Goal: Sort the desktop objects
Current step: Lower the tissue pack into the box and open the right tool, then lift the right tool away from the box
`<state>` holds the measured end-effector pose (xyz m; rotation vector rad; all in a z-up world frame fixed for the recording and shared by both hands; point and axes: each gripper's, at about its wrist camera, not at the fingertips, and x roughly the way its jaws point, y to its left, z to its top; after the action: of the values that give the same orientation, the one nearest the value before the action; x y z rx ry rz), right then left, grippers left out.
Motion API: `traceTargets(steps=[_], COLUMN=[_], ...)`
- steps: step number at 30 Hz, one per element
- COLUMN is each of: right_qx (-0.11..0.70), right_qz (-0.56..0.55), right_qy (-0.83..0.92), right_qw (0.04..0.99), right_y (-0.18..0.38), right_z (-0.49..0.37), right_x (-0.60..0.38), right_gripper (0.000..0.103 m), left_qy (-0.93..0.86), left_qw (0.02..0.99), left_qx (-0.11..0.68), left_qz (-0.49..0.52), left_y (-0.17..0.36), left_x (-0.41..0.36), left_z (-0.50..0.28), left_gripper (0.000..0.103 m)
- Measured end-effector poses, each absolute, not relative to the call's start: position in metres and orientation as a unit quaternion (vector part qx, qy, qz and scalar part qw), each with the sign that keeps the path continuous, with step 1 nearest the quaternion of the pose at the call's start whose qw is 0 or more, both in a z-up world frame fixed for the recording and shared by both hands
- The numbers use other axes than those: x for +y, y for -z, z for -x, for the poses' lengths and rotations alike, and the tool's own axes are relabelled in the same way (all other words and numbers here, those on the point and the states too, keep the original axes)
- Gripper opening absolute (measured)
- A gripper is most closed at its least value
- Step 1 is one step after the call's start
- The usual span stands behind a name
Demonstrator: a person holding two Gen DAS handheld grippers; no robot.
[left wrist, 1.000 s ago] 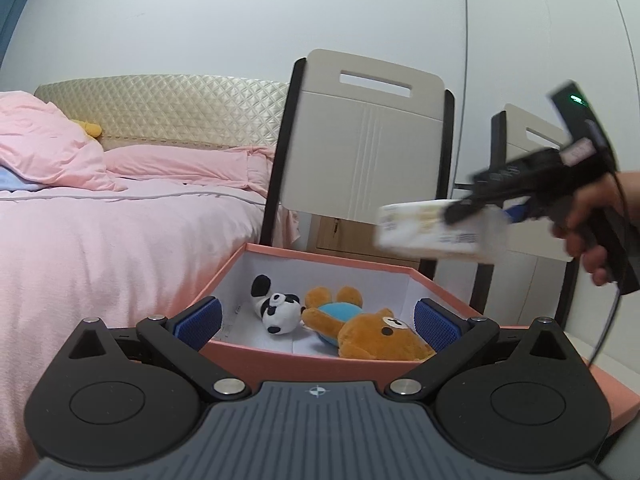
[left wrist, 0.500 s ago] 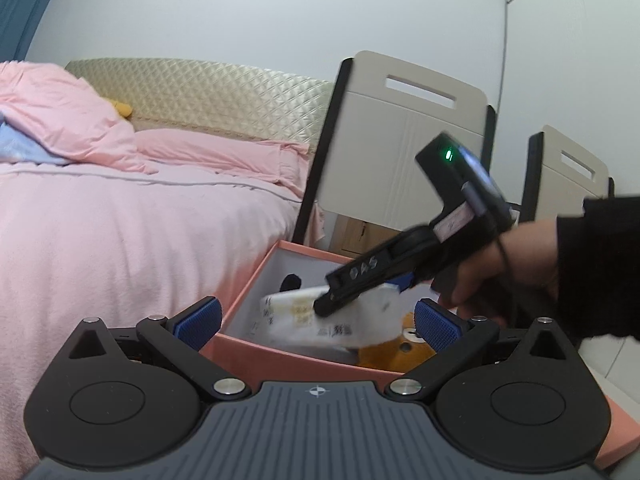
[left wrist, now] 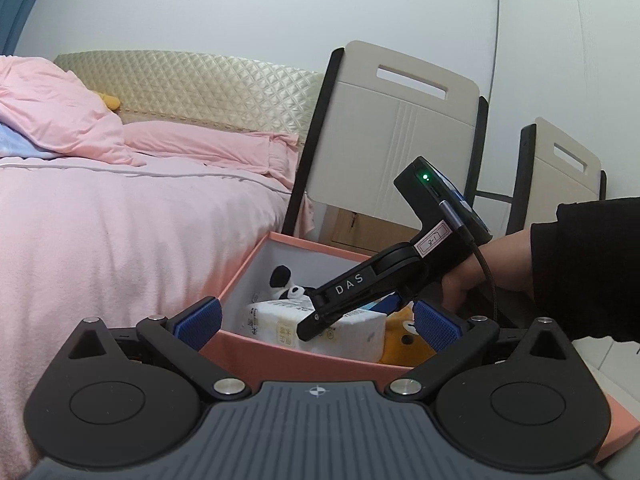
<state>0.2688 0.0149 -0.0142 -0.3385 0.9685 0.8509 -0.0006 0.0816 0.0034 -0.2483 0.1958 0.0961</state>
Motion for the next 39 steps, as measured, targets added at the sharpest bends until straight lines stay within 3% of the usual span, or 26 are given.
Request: traceTargets(steps=[7, 21, 39], right_qx=[0.413, 0.262, 0.085], right_qz=[0.116, 0.019, -0.027], right_qy=[-0.381, -0.264, -0.167], right_qw=[0.819, 0.928, 0.982], right_y=[-0.002, -0.050, 0.002], right_z=[-0.251, -0.164, -0.056], right_x=[-0.012, -0.146, -0.222], right_gripper=[0.103, 0.103, 0.103], left_qy=[-0.035, -0.022, -0.030], left_qw=[0.988, 0.992, 0.995], left_qx=[0.094, 0.091, 0.085], left_qz=[0.122, 0.087, 0.051], left_y=[-0.005, -0.004, -0.001], left_x=[0.080, 0.060, 0.043], left_z=[0.001, 0.003, 0.006], left_gripper=[0.103, 0.103, 0.103])
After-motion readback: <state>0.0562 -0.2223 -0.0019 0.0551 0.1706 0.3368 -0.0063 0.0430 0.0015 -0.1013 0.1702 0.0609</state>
